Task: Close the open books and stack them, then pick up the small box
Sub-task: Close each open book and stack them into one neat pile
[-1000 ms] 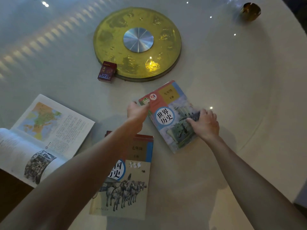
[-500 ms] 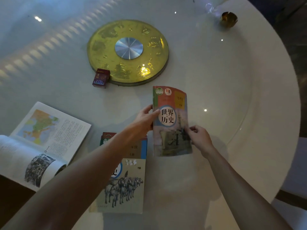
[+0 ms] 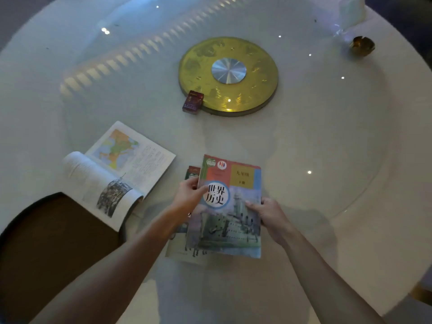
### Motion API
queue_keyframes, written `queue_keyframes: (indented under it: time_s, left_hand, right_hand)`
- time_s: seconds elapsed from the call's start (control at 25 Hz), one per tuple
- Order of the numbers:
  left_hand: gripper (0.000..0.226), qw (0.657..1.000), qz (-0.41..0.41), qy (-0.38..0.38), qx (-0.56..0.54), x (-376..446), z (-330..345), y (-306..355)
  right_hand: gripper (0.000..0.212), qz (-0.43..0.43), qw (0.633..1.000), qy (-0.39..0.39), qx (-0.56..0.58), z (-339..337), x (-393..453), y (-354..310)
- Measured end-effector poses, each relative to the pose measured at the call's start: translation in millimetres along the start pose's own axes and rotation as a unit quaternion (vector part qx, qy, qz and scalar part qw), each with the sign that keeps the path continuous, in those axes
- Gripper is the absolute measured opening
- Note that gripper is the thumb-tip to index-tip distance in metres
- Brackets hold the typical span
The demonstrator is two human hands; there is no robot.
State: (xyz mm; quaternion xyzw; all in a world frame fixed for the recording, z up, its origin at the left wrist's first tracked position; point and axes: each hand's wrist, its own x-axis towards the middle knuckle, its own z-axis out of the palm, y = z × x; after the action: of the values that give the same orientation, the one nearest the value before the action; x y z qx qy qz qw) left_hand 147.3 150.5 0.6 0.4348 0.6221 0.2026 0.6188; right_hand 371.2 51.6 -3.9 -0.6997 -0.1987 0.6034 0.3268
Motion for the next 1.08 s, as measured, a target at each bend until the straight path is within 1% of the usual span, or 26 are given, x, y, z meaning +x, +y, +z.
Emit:
queue_keyframes:
  time_s: [0.12, 0.24, 0.32, 0.36, 0.4, 0.48, 0.56, 0.68, 0.84, 0.92, 1.0, 1.08]
  left_hand:
    - [0.028, 0.995, -0.009, 0.084, 0.050, -18.9, -15.8, -30.6]
    - [0.026, 0.985, 0.023, 0.120, 0.121, -28.7, -28.5, -48.8]
    - [0.037, 0.971, 0.034, 0.146, 0.187, -31.5, -34.5, -53.3]
    - [0.043, 0.966, 0.027, 0.154, 0.207, -33.2, -37.5, -54.9]
    - [0.046, 0.964, 0.012, 0.150, 0.219, -34.3, -39.5, -57.5]
    - [0.037, 0.971, 0.000, 0.111, 0.212, -38.0, -40.7, -61.2]
    - [0.030, 0.975, 0.002, 0.084, 0.204, -40.4, -41.1, -64.0]
    - [0.033, 0.978, 0.009, 0.085, 0.191, -38.9, -45.0, -61.7]
    - [0.038, 0.984, 0.021, 0.047, 0.169, -33.8, -47.1, -55.0]
    - [0.038, 0.987, 0.015, 0.037, 0.155, -30.3, -48.4, -50.9]
    - [0.037, 0.986, 0.011, 0.035, 0.166, -27.2, -48.4, -50.0]
    - [0.036, 0.982, 0.011, 0.036, 0.183, -28.0, -46.3, -51.3]
  right_hand:
    - [0.014, 0.021, 0.999, 0.007, -0.050, 31.0, -8.4, 26.2]
    - [0.017, 0.004, 0.995, 0.049, -0.089, 56.5, -16.0, 38.2]
    - [0.015, -0.027, 0.979, 0.097, -0.179, 65.0, -17.9, 40.8]
    - [0.013, -0.038, 0.963, 0.122, -0.238, 68.4, -18.9, 41.0]
    - [0.012, -0.044, 0.947, 0.143, -0.284, 70.2, -18.8, 42.2]
    - [0.014, -0.040, 0.934, 0.165, -0.313, 70.8, -18.1, 46.3]
    - [0.018, -0.032, 0.937, 0.163, -0.307, 72.2, -19.3, 47.5]
    - [0.020, -0.041, 0.942, 0.163, -0.289, 74.2, -21.6, 46.1]
    - [0.022, -0.056, 0.944, 0.173, -0.274, 73.9, -19.8, 46.9]
    - [0.028, -0.051, 0.948, 0.178, -0.260, 74.5, -20.1, 44.0]
    - [0.035, -0.046, 0.948, 0.183, -0.256, 74.8, -19.8, 40.8]
    - [0.034, -0.045, 0.946, 0.185, -0.260, 75.3, -18.7, 41.5]
